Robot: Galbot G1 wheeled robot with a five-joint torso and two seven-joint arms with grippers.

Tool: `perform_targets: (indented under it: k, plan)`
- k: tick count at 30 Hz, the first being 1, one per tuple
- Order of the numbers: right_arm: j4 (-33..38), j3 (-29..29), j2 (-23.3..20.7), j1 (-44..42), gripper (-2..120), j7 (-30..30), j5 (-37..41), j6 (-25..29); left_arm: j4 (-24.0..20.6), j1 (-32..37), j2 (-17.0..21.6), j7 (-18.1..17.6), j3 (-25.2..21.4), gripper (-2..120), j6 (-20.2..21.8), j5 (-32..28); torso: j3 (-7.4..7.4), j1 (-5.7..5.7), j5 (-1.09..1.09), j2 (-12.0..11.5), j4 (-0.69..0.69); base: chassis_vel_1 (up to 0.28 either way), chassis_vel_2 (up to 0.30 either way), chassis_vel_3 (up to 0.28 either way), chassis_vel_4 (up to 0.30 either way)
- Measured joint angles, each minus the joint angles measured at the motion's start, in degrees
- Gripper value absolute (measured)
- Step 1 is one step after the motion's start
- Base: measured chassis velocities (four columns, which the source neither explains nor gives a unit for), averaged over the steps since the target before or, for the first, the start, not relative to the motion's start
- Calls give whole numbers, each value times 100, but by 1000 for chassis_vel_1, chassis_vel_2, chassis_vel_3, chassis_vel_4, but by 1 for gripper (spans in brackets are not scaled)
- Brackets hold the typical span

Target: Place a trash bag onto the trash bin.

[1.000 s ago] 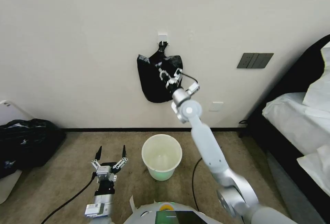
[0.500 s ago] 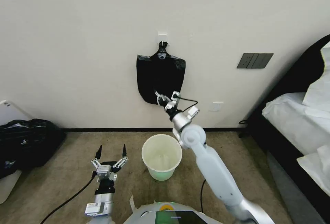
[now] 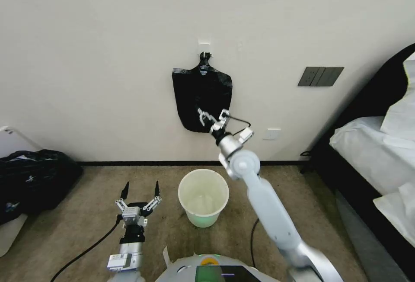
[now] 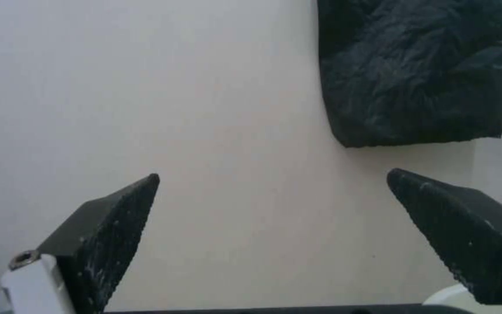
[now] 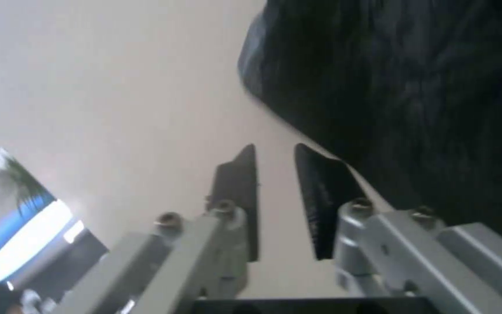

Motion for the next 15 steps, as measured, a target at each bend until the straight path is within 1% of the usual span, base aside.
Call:
perform_targets:
  k: [1,2,7,8,12,13,15]
  plan:
    - [-236,89,92,278,27,1,211,3,-8,5,-3,0,-1,100,1,2,0,0,-1,0,0,0,0,0,0]
    - [-236,89,92,278,27,1,211,3,-8,5,-3,0,-1,100,1,2,0,0,-1,0,0,0,0,0,0]
    - [-971,283,295,1192,50,-12,659,27,-12,7,-11,0,-12,100,4,7,0,1,-1,0,0,0,0,0,0]
    - [-971,283,295,1192,50,-12,659,27,-12,7,-11,0,-12,100,4,7,0,1,-1,0,0,0,0,0,0]
    - [-1402,360,371,1634,67,-23,762,39,-5,15,-26,0,-26,100,3,5,0,1,-1,0,-1,0,0,0,0]
    - [-1402,360,371,1634,67,-23,762,39,-5,15,-26,0,-26,100,3,5,0,1,-1,0,-1,0,0,0,0]
    - [-1550,364,396,1745,77,-22,772,39,10,11,-40,0,-27,100,2,4,0,1,0,0,-1,0,0,0,0]
